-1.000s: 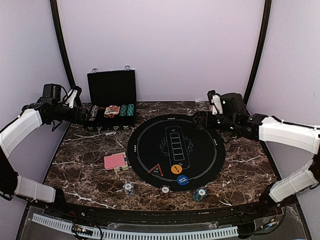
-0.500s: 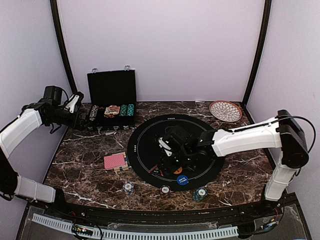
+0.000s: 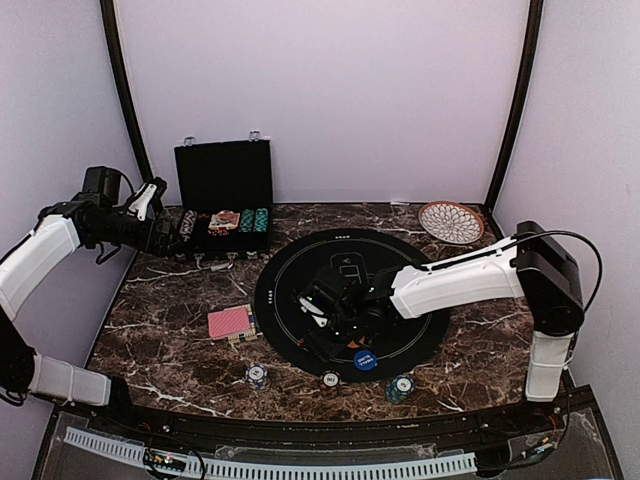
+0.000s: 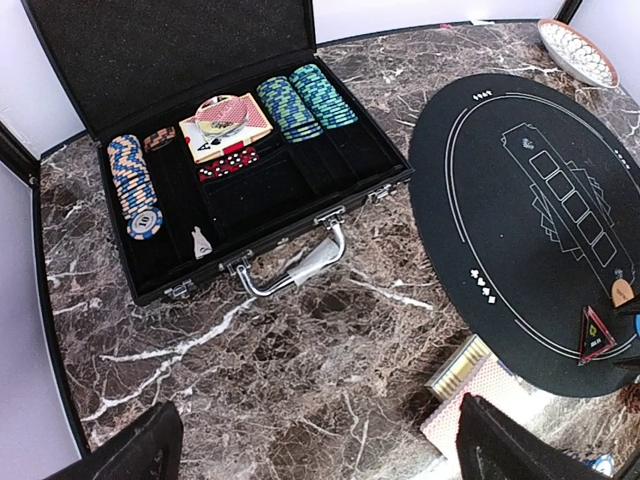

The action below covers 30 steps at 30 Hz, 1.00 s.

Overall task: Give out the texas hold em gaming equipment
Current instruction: Move the all-in button to the poker table mat.

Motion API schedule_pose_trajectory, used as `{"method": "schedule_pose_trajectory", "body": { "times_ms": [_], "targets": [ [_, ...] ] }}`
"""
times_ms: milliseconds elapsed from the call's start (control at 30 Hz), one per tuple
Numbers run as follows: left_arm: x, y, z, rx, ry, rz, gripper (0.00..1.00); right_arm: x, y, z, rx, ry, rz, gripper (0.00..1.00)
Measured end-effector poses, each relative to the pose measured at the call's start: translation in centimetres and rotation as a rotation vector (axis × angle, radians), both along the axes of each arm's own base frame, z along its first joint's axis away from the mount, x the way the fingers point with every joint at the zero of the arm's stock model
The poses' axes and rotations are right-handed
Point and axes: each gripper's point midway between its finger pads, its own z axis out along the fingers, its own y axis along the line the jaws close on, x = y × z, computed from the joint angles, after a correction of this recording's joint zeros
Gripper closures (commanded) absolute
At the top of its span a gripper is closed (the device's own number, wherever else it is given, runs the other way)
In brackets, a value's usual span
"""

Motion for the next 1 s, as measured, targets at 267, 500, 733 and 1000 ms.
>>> {"method": "schedule_pose_trajectory", "body": {
  "times_ms": [267, 500, 733, 1000],
  "targets": [
    [-0.1, -0.4, 0.5, -0.021, -0.004, -0.018, 0.01, 0.0, -0.1, -0.3, -0.010, 0.000, -0.001, 0.45],
    [-0.2, -0.6, 0.7, -0.032, -0.004, -0.023, 0.01, 0.0, -0.5, -2.2, -0.055, 0.007, 0.002, 0.46],
    [0.0, -0.7, 1.8, -0.038, -0.026, -0.022, 0.01, 0.3, -0.4, -2.1, -0.059, -0.009, 0.005, 0.59],
    [-0.1, -0.7, 2.1, -0.042, -0.017, -0.020, 0.01, 1.7, 0.9, -2.1, -0.045, -0.039, -0.021, 0.73]
  ]
}}
